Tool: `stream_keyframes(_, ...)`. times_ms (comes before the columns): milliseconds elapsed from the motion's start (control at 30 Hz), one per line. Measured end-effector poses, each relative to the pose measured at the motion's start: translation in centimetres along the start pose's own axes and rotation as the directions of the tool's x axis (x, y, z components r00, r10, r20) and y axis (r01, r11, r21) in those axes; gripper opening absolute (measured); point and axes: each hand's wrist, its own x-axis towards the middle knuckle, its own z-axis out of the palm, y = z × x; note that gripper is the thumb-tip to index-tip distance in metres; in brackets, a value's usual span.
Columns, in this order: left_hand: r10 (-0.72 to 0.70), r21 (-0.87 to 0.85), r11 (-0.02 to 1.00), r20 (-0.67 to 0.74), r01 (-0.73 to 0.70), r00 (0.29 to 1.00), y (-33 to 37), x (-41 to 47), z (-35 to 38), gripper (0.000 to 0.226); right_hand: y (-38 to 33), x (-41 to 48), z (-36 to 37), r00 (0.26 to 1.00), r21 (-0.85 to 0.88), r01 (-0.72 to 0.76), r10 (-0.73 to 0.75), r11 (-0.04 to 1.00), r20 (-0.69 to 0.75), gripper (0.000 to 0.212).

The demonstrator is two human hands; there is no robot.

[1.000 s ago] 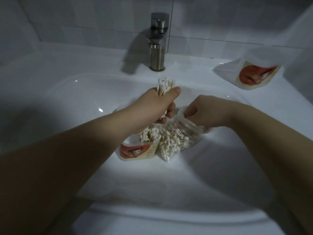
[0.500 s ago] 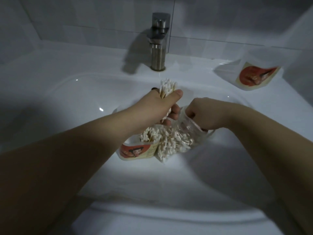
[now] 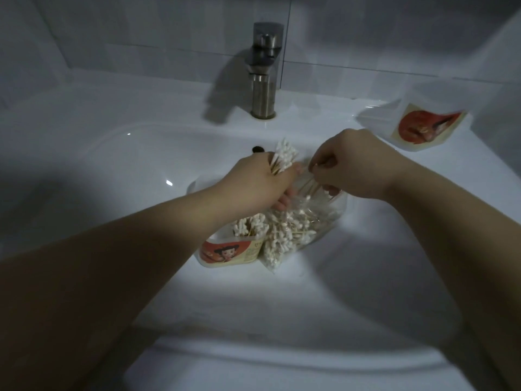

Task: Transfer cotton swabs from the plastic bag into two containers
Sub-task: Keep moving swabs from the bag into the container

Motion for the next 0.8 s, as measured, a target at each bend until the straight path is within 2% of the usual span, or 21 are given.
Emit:
stream_keyframes(233, -0.117, 0.106, 0.988, 0.053, 0.111, 0.992, -0.8, 0.0, 0.1, 0.034, 0.8, 0.2, -0.2, 0.995, 0.052, 0.046, -0.042, 0.998, -0.090, 0.015)
stream_keyframes(333, -0.098, 0.141, 0.985, -0.023, 0.101, 0.995, -0.3, -0.1, 0.0, 0.038, 0.7, 0.2, -0.3, 0.992, 0.114, 0.045, -0.032, 0.992, -0.120, 0.014)
stream_keyframes(467, 0.017, 0.219, 0.975, -0.200, 0.028, 0.980, 0.1, 0.2, -0.4, 0.042, 0.5, 0.0, -0.8, 0.987, 0.177, 0.040, -0.012, 0.983, -0.160, 0.014)
stream_keyframes(633, 0.059, 0.121, 0.992, -0.210, -0.034, 0.976, 0.3, 0.1, -0.5, 0.029, 0.3, -0.2, -0.9, 0.982, 0.177, 0.025, 0.009, 0.984, -0.189, 0.014)
stream_keyframes(733, 0.076, -0.083, 0.993, -0.132, -0.088, 0.988, 0.7, 0.0, 0.0, 0.019, 0.0, -0.2, -0.9, 0.974, 0.125, 0.055, -0.026, 0.991, -0.223, 0.014)
stream_keyframes(800, 0.071, -0.222, 0.972, -0.056, -0.081, 0.996, 0.9, -0.2, 0.2, 0.022, -0.5, -0.3, -0.8, 0.974, 0.101, 0.080, -0.056, 0.992, -0.222, 0.014)
